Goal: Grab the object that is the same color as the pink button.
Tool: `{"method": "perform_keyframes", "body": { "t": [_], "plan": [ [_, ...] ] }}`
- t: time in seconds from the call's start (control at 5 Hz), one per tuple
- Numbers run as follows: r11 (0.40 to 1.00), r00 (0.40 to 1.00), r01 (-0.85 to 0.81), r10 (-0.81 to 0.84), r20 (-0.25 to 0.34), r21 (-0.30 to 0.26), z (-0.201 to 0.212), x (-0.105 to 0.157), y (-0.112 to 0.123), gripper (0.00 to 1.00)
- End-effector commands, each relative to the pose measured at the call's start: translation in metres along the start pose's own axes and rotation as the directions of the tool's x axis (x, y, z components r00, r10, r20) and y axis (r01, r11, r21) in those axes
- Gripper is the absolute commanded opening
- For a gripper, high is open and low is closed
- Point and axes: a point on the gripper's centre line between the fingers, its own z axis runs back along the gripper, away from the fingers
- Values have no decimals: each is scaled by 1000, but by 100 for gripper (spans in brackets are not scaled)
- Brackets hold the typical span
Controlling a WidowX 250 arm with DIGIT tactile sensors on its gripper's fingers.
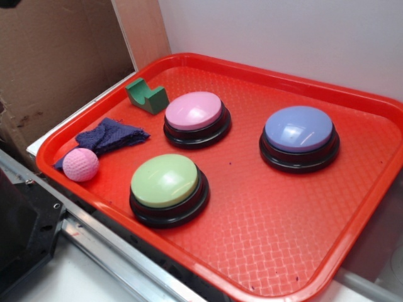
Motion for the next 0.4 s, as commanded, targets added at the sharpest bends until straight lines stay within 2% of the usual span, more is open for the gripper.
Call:
{"method": "perform_keyframes", "body": {
  "t": [0.0,0.2],
  "plan": [
    [1000,1000,0,0,0,0,0,0,0,100],
    [999,991,-16,20,131,-33,-18,1,-2,100]
  ]
}}
